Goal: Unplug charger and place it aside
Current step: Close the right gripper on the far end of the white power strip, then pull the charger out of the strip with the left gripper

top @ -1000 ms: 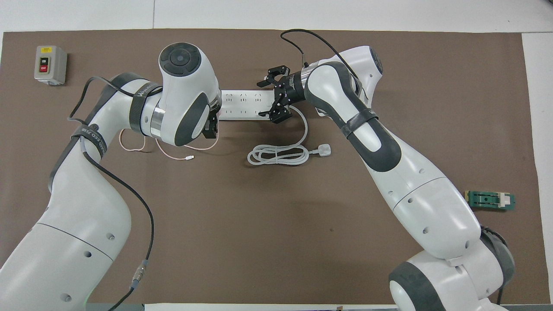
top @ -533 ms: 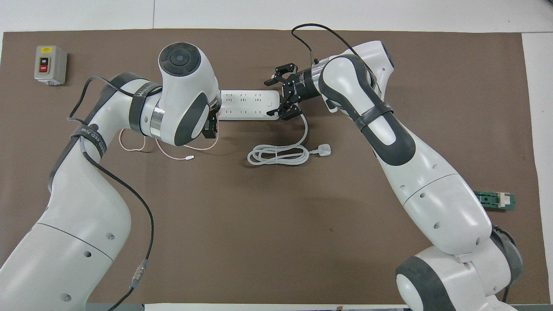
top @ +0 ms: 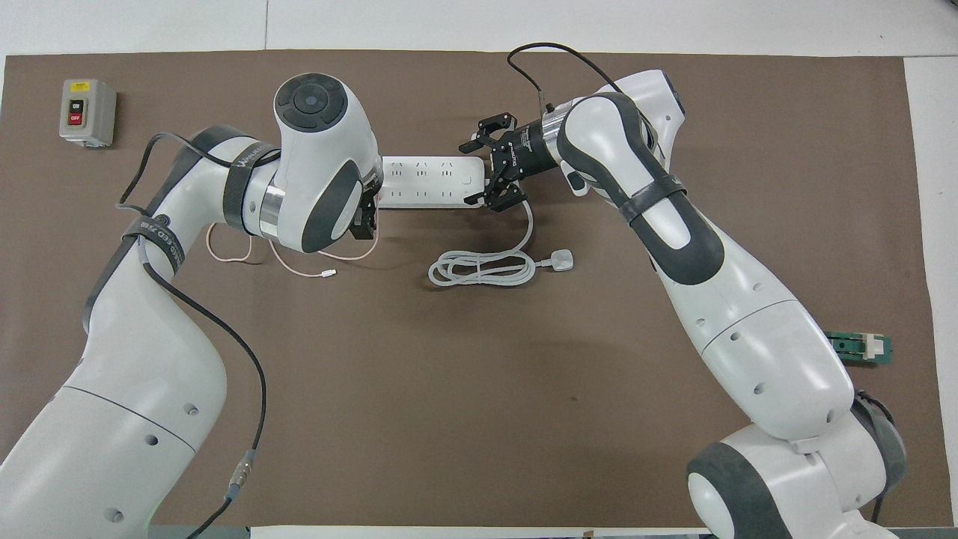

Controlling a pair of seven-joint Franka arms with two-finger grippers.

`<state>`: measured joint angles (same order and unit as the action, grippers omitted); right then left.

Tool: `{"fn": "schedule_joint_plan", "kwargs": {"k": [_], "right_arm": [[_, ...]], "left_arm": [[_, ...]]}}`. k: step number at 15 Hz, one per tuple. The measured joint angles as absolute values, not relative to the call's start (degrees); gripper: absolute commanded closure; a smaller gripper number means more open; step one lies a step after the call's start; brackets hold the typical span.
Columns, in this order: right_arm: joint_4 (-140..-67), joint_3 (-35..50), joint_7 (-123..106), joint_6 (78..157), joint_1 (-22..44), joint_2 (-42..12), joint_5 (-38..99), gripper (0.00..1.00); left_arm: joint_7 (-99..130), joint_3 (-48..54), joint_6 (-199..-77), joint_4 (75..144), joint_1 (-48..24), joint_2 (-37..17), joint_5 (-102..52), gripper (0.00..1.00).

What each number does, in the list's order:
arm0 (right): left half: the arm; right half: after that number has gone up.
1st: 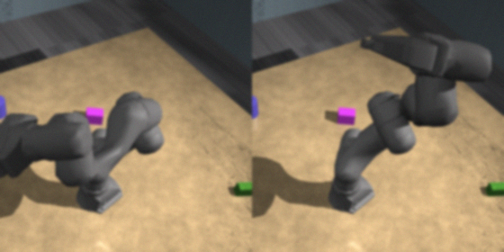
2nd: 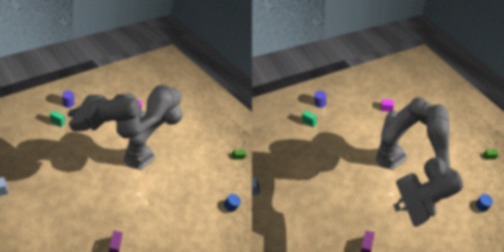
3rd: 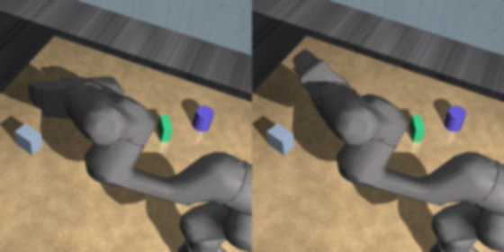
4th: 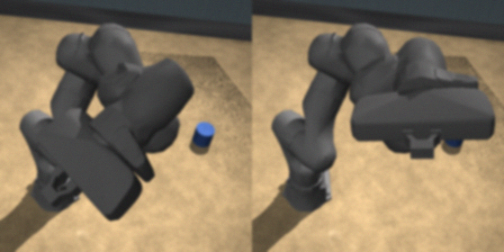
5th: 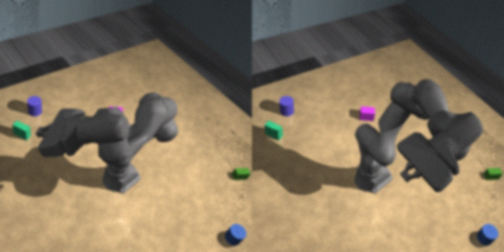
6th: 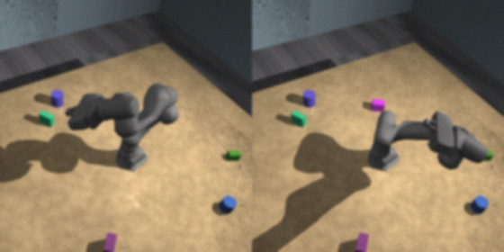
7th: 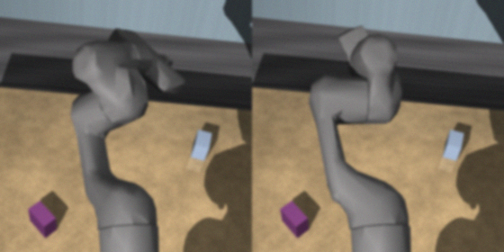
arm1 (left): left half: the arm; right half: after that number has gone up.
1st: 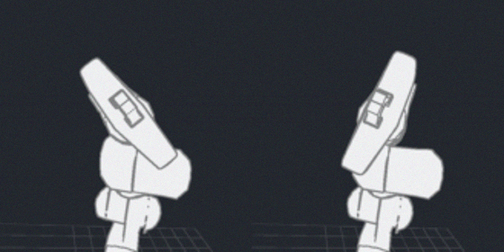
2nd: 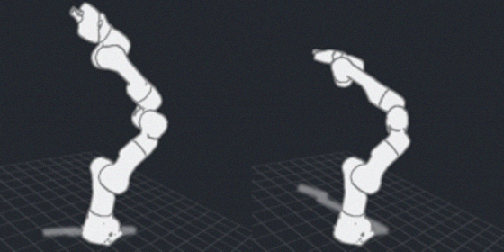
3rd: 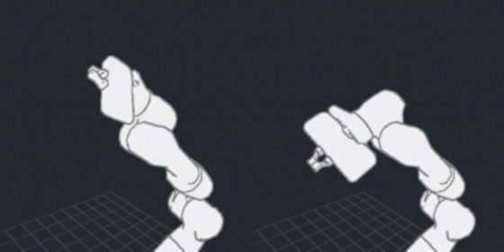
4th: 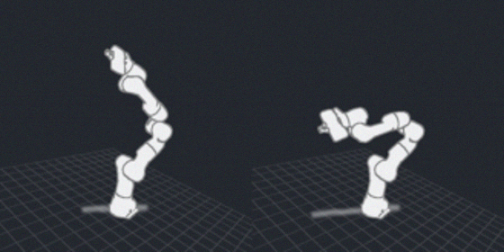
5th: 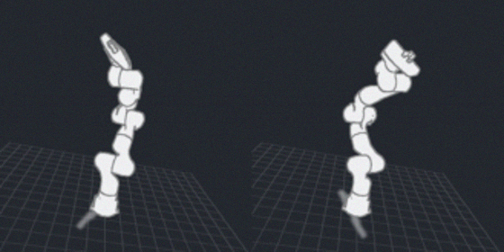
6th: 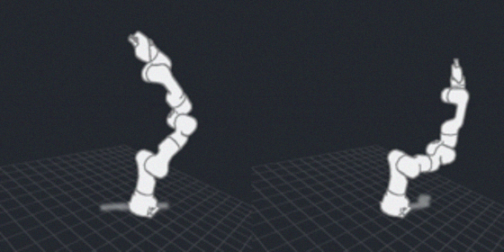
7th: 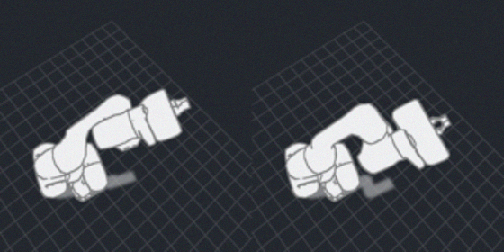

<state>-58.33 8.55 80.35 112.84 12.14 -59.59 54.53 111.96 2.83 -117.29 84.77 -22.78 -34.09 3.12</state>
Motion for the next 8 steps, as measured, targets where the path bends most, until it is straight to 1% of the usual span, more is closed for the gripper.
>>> {"fn": "schedule_joint_plan", "kwargs": {"k": [4,8], "right_arm": [[-58.31,8.72,77.98,112.22,11.99,-59.97,54.62,0.0],[-58.42,8.74,76.37,114.96,13.37,-60.88,54.62,0.0]], "left_arm": [[111.96,2.83,-117.29,84.78,-22.78,-34.15,3.12,0.0],[111.96,2.83,-117.29,84.78,-22.78,-34.42,3.12,0.0]]}}
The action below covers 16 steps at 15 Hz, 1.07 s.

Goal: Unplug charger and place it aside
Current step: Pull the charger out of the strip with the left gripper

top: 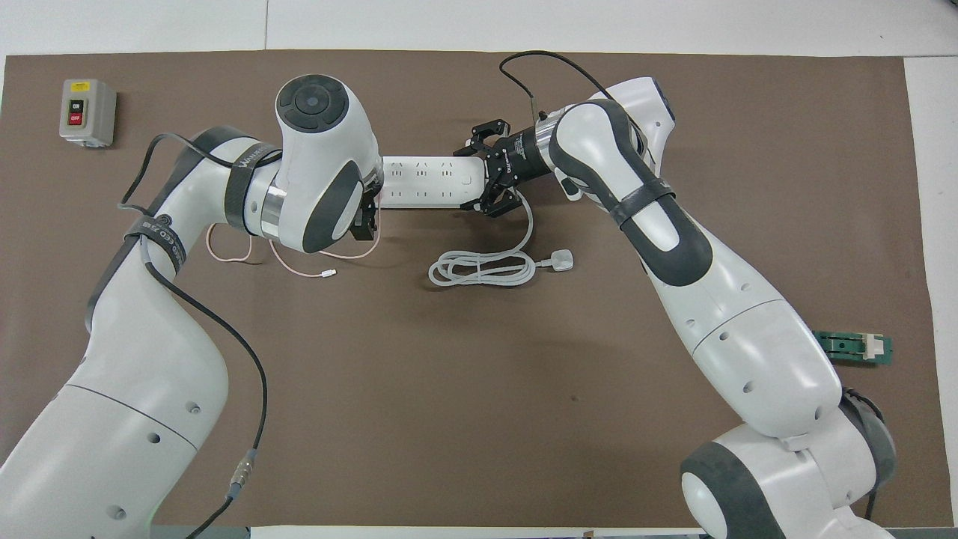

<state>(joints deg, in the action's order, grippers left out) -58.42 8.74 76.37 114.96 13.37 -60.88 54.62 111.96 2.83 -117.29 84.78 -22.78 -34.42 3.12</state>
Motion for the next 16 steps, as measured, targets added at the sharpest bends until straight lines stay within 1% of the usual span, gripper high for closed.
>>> {"fn": "schedule_joint_plan", "kwargs": {"k": [1,2,3,4,5,6,7,12,16], "right_arm": [[-58.57,8.74,75.93,115.53,13.61,-60.99,54.62,0.02],[-58.68,8.74,75.58,116.25,13.93,-61.06,54.62,0.25],[-58.7,8.73,75.56,116.57,14.04,-61.05,54.62,0.34],[-58.71,8.73,75.55,116.57,14.03,-61.05,54.62,0.34],[-58.71,8.73,75.55,116.58,14.0,-61.02,54.63,0.34],[-58.71,8.73,75.55,116.58,14.0,-61.02,54.63,0.34],[-58.71,8.73,75.55,116.59,14.0,-61.02,54.63,0.33],[-58.71,8.73,75.49,116.6,14.01,-61.02,54.62,0.33],[-58.72,8.73,75.45,116.67,14.03,-61.01,54.62,0.3]], "left_arm": [[111.96,2.82,-117.29,84.78,-22.78,-34.46,3.12,0.0],[111.97,2.82,-117.29,84.78,-22.78,-34.47,3.12,0.0],[111.97,2.82,-117.29,84.78,-22.78,-34.48,3.12,0.0],[111.97,2.82,-117.29,84.78,-22.78,-34.49,3.12,0.06],[111.97,2.82,-117.29,84.78,-22.78,-34.49,3.12,0.16],[111.96,2.82,-117.29,84.78,-22.78,-34.49,3.15,0.44],[111.97,2.82,-117.29,84.78,-22.78,-34.49,3.16,0.99],[112.08,2.62,-118.31,84.25,-22.79,-34.52,4.25,1.0],[112.09,2.5,-118.71,84.07,-22.78,-34.58,4.3,1.0]]}}
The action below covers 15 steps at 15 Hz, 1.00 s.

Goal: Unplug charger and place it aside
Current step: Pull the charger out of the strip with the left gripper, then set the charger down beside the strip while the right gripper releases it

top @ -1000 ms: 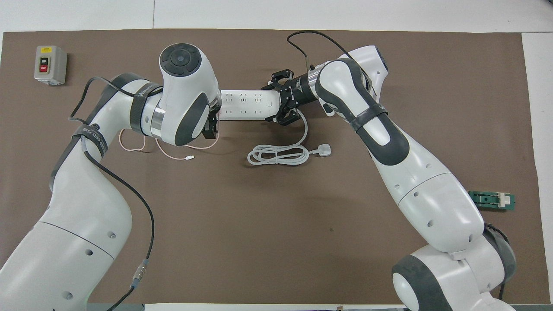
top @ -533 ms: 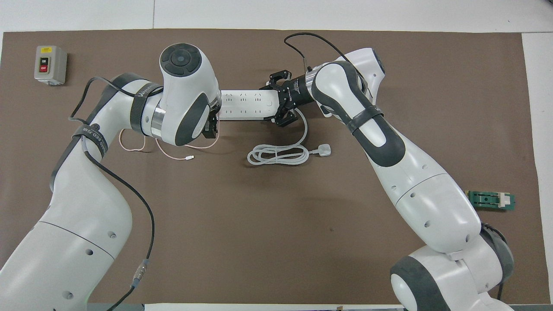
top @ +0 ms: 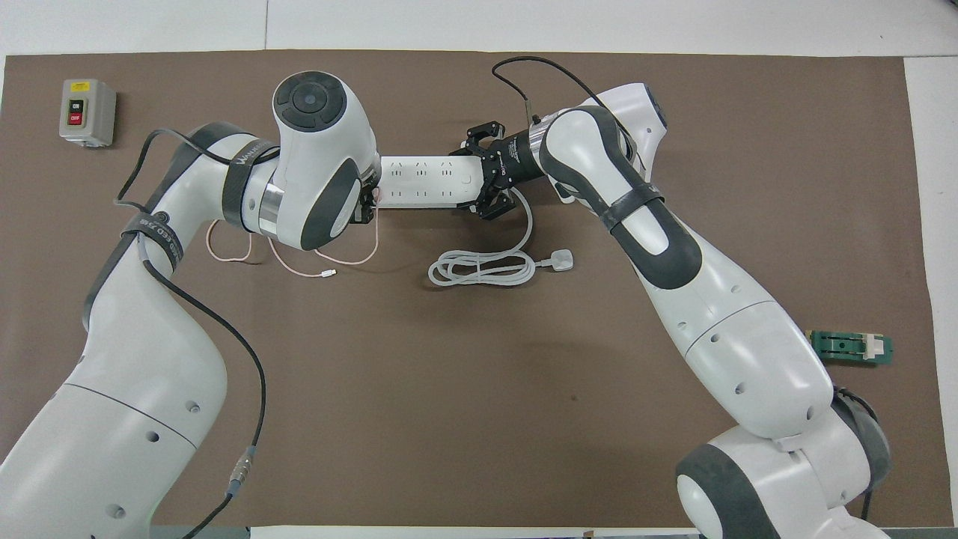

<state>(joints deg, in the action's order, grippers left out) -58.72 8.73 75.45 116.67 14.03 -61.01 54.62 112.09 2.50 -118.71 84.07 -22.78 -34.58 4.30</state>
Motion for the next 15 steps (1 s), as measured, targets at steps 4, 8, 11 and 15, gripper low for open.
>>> {"fn": "schedule_joint_plan", "kwargs": {"k": [4,8,11,15], "right_arm": [[-58.73,8.73,75.45,116.72,14.05,-61.01,54.62,0.3],[-58.76,8.73,75.45,116.76,14.05,-60.99,54.62,0.24],[-58.82,8.73,75.47,116.85,14.07,-60.95,54.62,0.0],[-58.9,8.73,76.32,119.08,15.3,-60.64,54.62,0.0]], "left_arm": [[112.0,2.49,-117.73,83.57,-22.77,-34.26,4.29,1.0],[102.29,2.33,-108.41,81.94,-19.97,-27.18,4.45,1.0],[89.28,2.24,-104.55,83.14,-18.22,-22.02,4.45,1.0],[72.54,2.12,-104.14,87.94,-17.75,-20.69,4.45,1.0]]}}
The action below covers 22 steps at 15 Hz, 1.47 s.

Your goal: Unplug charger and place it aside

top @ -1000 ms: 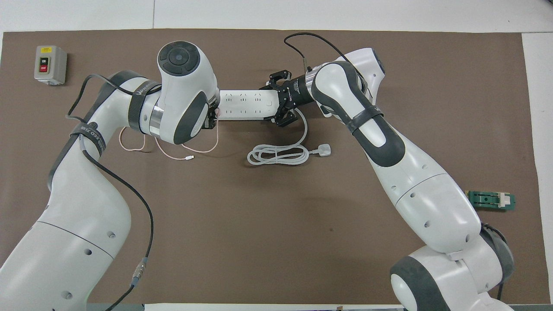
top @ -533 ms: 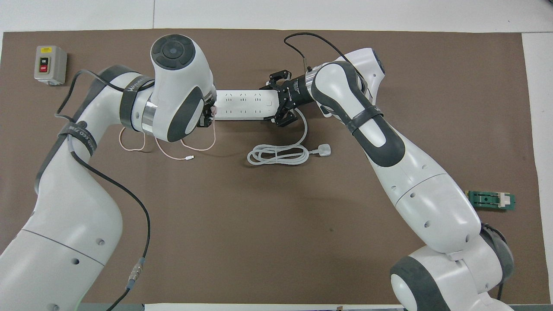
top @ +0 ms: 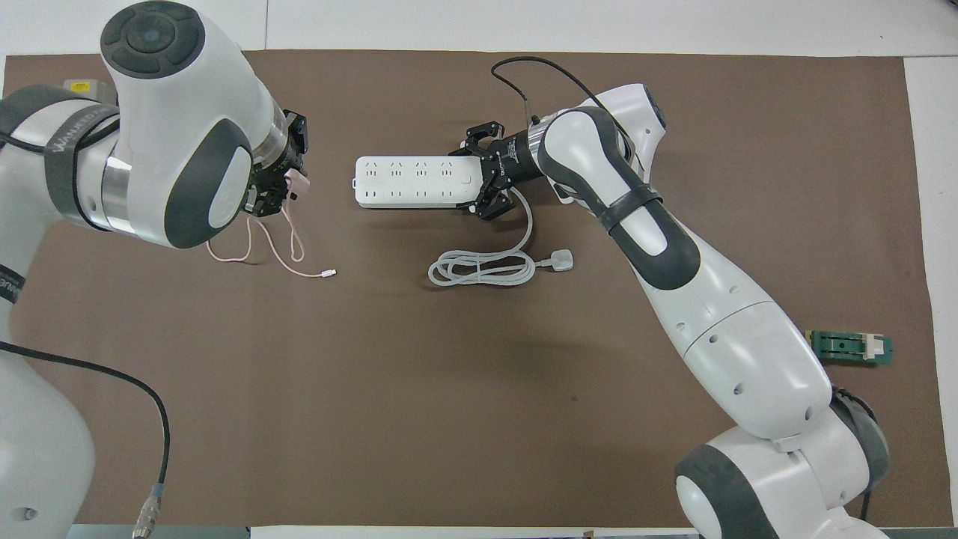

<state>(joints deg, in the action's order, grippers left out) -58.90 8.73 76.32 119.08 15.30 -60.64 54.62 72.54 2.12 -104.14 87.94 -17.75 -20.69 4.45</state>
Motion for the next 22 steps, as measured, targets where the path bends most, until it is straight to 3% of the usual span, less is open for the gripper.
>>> {"fn": "schedule_joint_plan", "kwargs": {"k": [7,11,13,14,15,16,22], "right_arm": [[-60.04,8.1,77.93,120.26,15.3,-57.53,54.62,0.0],[-65.28,4.08,78.34,119.51,14.93,-49.8,54.22,0.0],[-67.73,0.44,78.32,114.83,14.77,-44.97,51.27,0.0],[-68.19,-0.97,78.11,112.2,14.63,-43.15,48.85,0.0],[-68.46,-2.25,77.36,109.4,14.54,-41.46,46.21,0.0],[-68.72,-3.4,75.53,106.51,14.48,-39.82,43.69,0.0],[-69.85,-6.42,52.37,92.94,10.03,-33.17,30.54,0.0]], "left_arm": [[31.02,2.04,-103.17,100.12,-7.44,-12.28,2.98,1.0],[14.52,1.97,-103.03,105.06,-0.94,-11.32,-0.31,1.0],[12.85,1.96,-105.03,106.47,0.41,-11.37,-1.6,1.0],[12.81,1.94,-106.4,107.35,0.7,-11.37,-1.63,0.87],[12.81,1.94,-108.63,108.59,1.17,-11.38,-1.65,0.28],[12.81,1.91,-111.38,110.09,1.66,-11.39,-1.69,0.0],[9.84,1.72,-116.24,111.82,6.48,-10.97,-1.75,0.0]]}}
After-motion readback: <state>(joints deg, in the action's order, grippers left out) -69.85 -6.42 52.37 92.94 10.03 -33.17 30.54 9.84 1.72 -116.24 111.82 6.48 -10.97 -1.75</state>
